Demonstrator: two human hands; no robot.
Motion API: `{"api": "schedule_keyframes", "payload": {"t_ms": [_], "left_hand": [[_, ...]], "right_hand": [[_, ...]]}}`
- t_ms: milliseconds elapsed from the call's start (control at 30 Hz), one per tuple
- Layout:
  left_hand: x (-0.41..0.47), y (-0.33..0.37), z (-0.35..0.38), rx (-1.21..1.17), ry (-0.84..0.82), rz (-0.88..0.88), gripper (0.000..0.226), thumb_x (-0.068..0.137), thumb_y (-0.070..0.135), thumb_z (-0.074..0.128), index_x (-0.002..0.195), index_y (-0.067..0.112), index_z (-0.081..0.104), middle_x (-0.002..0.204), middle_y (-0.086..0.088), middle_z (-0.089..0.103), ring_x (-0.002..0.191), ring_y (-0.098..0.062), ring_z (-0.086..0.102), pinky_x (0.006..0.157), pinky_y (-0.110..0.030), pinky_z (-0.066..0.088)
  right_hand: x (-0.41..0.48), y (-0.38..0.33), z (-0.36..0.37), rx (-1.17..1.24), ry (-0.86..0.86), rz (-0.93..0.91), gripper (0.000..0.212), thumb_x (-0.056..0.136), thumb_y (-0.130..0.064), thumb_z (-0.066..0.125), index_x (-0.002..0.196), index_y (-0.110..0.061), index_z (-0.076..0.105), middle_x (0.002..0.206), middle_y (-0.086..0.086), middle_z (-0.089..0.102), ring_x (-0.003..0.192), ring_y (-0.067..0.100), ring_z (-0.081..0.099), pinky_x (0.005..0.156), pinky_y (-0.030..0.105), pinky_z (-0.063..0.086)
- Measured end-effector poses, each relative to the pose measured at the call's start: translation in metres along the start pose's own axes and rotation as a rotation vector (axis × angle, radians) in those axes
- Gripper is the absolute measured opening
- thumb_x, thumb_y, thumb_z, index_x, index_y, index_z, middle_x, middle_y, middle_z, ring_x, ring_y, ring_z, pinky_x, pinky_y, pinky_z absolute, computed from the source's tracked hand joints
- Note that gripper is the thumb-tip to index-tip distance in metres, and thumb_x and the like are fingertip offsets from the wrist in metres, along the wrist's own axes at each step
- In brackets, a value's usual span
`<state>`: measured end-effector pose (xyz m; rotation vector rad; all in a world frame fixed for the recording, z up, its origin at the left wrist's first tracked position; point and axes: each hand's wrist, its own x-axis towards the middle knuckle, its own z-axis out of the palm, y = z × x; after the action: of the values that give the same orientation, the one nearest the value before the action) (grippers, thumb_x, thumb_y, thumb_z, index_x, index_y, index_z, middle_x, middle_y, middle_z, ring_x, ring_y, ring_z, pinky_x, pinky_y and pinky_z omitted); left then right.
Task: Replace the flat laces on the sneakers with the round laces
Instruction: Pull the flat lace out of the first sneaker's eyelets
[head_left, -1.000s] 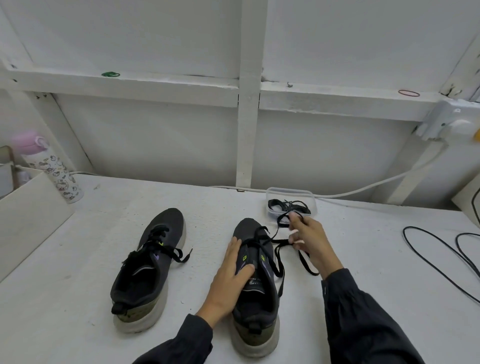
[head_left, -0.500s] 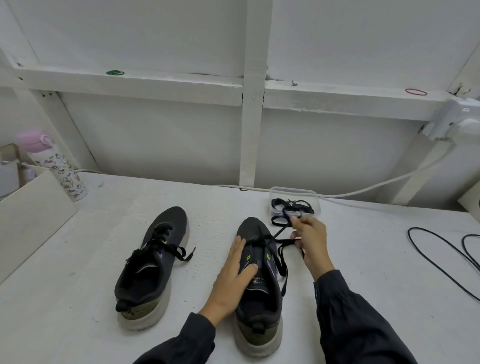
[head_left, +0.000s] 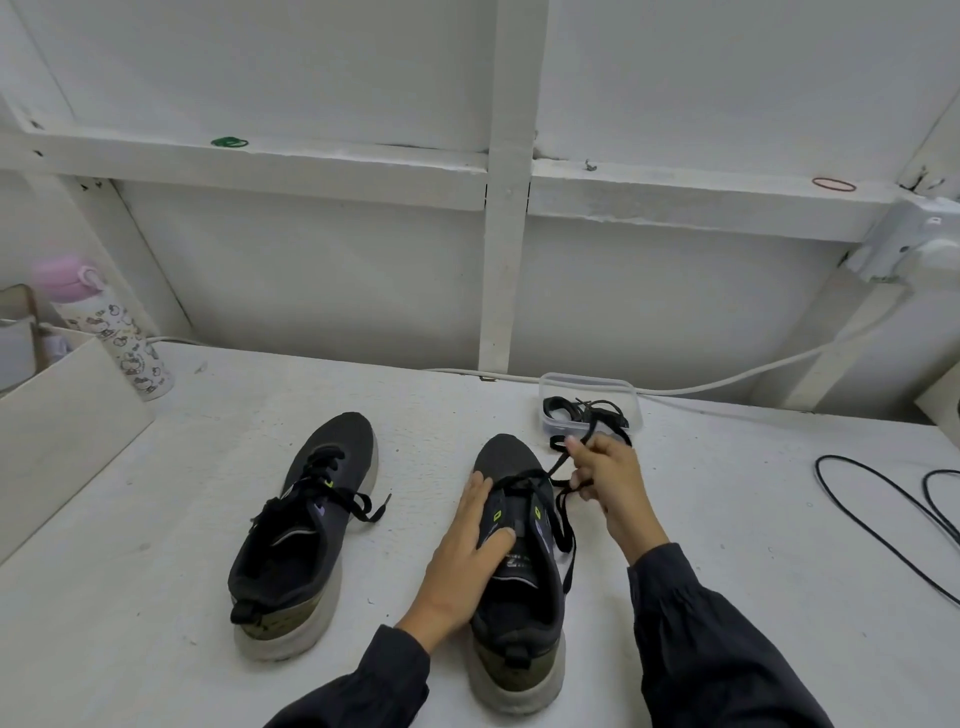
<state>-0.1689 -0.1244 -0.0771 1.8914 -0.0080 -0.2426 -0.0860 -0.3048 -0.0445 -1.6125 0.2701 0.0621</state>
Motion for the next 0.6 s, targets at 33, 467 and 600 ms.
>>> {"api": "schedule_keyframes", "payload": {"t_ms": [33,467,600], "left_hand": [[0.0,0.001,0.0,0.003,0.001,0.0,0.069,0.093,0.036,0.049,0.153,0.032,0.016,0.161,0.018,0.008,0.146,0.004,0.008,0.122,-0.029,0.011],[-0.003,0.008,0.001,0.029,0.018,-0.022,0.079,0.081,0.047,0.044,0.153,0.034,0.013,0.161,0.018,0.008,0.146,0.001,0.01,0.122,-0.032,0.014],[-0.002,0.007,-0.001,0.042,0.009,-0.023,0.078,0.082,0.047,0.045,0.152,0.034,0.014,0.161,0.016,0.01,0.147,0.0,0.012,0.122,-0.031,0.015]], "right_hand": [[0.0,0.0,0.003,0.03,0.028,0.007,0.031,0.095,-0.016,0.061,0.07,-0.011,0.043,0.057,0.002,0.043,0.046,0.014,0.048,0.039,0.019,0.031],[-0.014,0.01,0.012,-0.227,-0.192,-0.084,0.023,0.088,-0.01,0.069,0.07,-0.005,0.057,0.057,0.002,0.053,0.051,0.015,0.048,0.043,0.021,0.037],[-0.011,0.017,0.021,-0.301,-0.121,-0.1,0.024,0.094,-0.014,0.06,0.084,0.008,0.056,0.067,0.003,0.055,0.063,0.016,0.05,0.059,0.028,0.04]]}}
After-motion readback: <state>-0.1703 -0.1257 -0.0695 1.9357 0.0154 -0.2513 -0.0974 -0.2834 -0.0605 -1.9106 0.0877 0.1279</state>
